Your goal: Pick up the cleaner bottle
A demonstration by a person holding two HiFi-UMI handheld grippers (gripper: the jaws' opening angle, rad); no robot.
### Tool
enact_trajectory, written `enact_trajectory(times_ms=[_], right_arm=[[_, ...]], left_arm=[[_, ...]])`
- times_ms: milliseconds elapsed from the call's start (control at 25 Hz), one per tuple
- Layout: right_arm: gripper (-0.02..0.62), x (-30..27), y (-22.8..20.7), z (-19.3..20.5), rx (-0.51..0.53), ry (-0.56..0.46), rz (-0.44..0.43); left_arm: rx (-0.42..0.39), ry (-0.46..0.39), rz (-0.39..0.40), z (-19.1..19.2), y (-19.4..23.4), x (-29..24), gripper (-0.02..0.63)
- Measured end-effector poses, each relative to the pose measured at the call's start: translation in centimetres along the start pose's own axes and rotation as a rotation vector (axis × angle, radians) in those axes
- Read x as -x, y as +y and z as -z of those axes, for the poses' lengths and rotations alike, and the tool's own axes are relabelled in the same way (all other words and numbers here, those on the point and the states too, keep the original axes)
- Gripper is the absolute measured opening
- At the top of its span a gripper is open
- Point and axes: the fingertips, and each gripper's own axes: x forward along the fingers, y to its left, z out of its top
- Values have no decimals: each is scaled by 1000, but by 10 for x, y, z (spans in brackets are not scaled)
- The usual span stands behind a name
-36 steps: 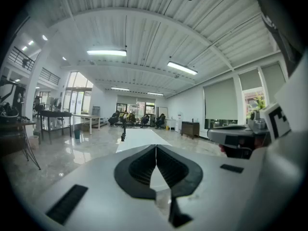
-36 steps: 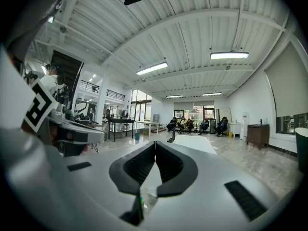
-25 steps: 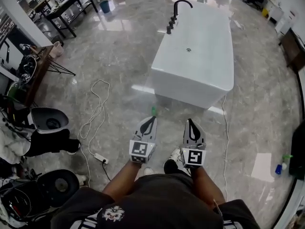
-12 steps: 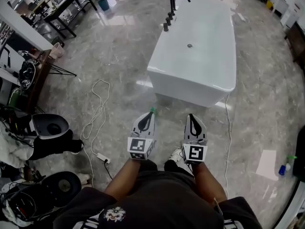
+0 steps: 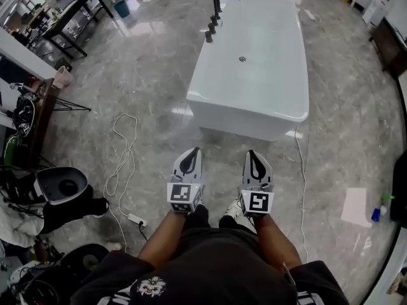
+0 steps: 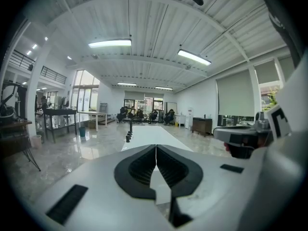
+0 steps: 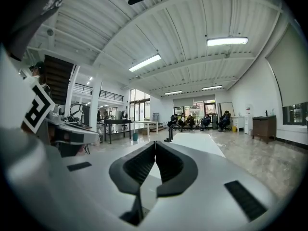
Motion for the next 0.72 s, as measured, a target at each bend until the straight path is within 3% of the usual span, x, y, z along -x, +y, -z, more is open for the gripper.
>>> enact_trajectory(times_ms=[200, 320, 520, 720], right_arm=[[17, -30, 7, 10, 18, 25, 29], [17, -45, 8, 29, 12, 44, 53], [17, -66, 5, 92, 34, 68, 78], [17, -93, -8, 186, 29, 48, 94]], left_arm=[[21, -14, 28, -6, 23, -26, 6], [15, -23, 50, 9, 34, -42, 6], [-3, -43, 70, 61, 49, -71, 6], [16, -47, 25, 147, 68, -117, 6]])
